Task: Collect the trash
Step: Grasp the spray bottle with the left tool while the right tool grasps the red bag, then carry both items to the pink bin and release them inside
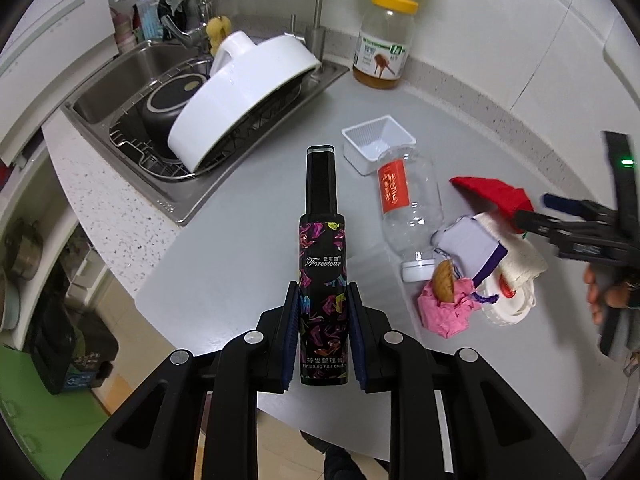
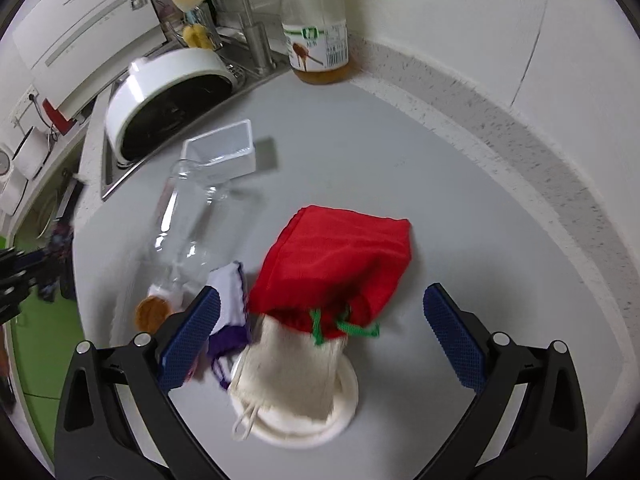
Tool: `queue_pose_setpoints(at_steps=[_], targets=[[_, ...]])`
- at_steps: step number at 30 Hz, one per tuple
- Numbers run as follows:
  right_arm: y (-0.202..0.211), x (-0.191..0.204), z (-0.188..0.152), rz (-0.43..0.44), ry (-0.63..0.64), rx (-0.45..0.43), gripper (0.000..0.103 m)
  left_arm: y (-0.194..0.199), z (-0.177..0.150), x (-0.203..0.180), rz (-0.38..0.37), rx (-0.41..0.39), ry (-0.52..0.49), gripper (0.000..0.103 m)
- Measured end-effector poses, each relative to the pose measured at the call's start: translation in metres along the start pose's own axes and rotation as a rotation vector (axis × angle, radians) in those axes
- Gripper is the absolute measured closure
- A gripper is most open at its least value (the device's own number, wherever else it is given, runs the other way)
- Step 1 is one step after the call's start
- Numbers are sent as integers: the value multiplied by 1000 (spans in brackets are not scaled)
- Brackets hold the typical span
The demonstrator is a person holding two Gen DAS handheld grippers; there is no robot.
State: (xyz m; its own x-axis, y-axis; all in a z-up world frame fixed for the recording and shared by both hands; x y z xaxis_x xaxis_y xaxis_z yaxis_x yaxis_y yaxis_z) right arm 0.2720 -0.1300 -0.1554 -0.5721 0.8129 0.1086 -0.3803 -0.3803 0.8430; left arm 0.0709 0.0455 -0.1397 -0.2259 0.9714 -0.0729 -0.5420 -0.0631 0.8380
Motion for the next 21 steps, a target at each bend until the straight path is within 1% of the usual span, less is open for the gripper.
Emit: queue_pose_setpoints(at_steps=[1,2,3,4,5,7,9,12,15,18,21], targets=[[-6,-1,-1,7,-5,19,41,2,-1,0,-3,-2,7,80],[-12,-3,-3,7,-12,45,51,4,-2,0,-7,-4,14,80],[-14,-3,-4,2,-10,51,72,5,-3,-1,-8,-7,18,80],[-13,-4,-4,-8,-7,45,86,7,-3,0,-7,-11,22,80],[-10,-4,-3,-7,-10,33,87,9,-4,0,-8,-15,25,80],[-4,-6,-2,-2,-12,15,94,15,-4,0,-8,-23,28,80],[7,-7,1,2,-8,-9,95,19,-4,0,-7,-31,36,80],[32,-4,5,31,5,-44,96,30,-4,-1,-10,-51,55,80],[60,6,7,67,52,-75,96,45,-6,-1,-2,-77,71,80],[87,22,12,83,129,-124,96,62,-13,1,15,-102,102,80],[103,28,17,114,161,-158,96,73,-22,4,40,-115,118,80]])
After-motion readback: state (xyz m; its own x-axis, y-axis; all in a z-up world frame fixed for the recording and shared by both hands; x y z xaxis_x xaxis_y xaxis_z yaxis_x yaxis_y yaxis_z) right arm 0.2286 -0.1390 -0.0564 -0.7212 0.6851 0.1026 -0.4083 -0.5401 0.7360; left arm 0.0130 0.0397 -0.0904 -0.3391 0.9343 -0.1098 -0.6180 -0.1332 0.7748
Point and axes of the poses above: each gripper's, at about its wrist camera, not at the fingertips, and y roughly against the way its jaws point, x to its left, z to its top, the point moved 6 cm from there along -y, roughly the way its jaws point, and after that the axes turned 6 degrees about -x, right-handed, at the moved point
